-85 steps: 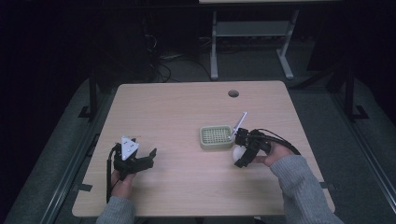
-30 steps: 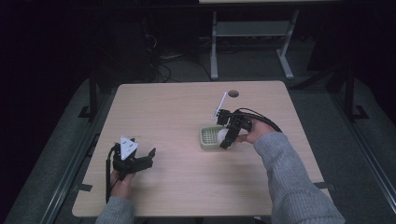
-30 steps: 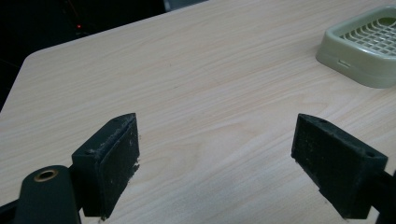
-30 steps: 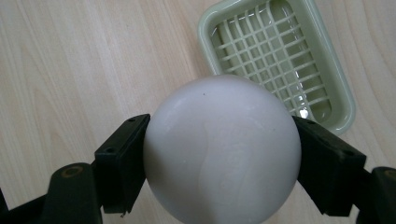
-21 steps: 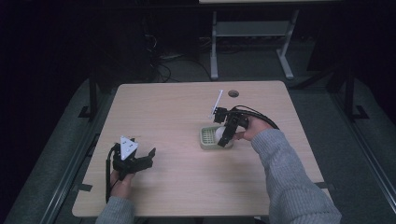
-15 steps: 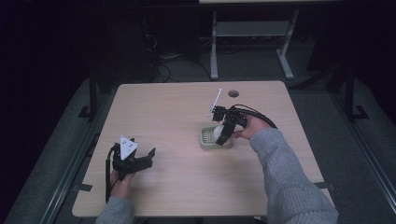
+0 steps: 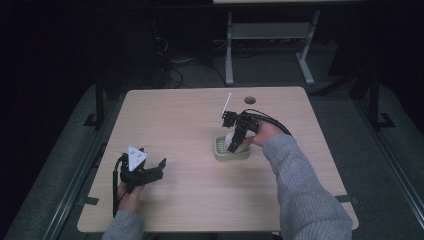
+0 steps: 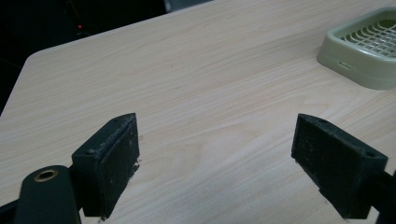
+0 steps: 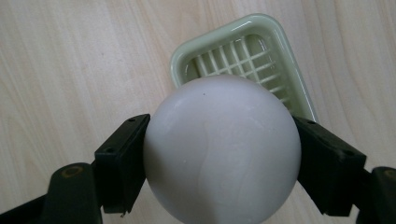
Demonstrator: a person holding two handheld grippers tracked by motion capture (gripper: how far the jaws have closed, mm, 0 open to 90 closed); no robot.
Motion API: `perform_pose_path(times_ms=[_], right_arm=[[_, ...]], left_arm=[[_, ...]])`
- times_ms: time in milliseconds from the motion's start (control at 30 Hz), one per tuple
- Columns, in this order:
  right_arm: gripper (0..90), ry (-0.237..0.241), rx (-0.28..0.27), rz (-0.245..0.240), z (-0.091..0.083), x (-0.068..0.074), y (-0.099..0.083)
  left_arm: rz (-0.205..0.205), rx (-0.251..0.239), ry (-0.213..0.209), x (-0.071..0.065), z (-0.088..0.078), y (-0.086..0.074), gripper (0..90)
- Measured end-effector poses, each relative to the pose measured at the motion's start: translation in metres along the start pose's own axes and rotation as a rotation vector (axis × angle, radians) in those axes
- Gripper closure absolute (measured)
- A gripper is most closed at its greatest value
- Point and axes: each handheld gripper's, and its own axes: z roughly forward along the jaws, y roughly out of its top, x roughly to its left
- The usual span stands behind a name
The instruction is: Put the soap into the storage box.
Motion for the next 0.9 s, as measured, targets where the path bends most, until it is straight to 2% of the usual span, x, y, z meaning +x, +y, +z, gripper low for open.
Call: perform_pose_path(times_ms=[133,167,400,900], right_arm=[[23.4,-0.010,0.003,0.010,0.004,-0.003,0.001],[23.4,-0.010,0.003,0.013,0.005,-0.004,0.001],[23.4,-0.013,0.006,0.031,0.014,-0.010,0.003],[23.4,-0.027,0.026,0.038,0.030,-0.016,0.007]], left_arm=[[-0.009,-0.003,0.000,-0.001,0.000,0.000,14.8],[0.004,0.007,0.000,0.000,0.000,0.000,14.8],[0.000,0.003,-0.001,0.000,0.000,0.000,14.8],[0.000,0.007,-0.004,-0.001,0.000,0.000,14.8]])
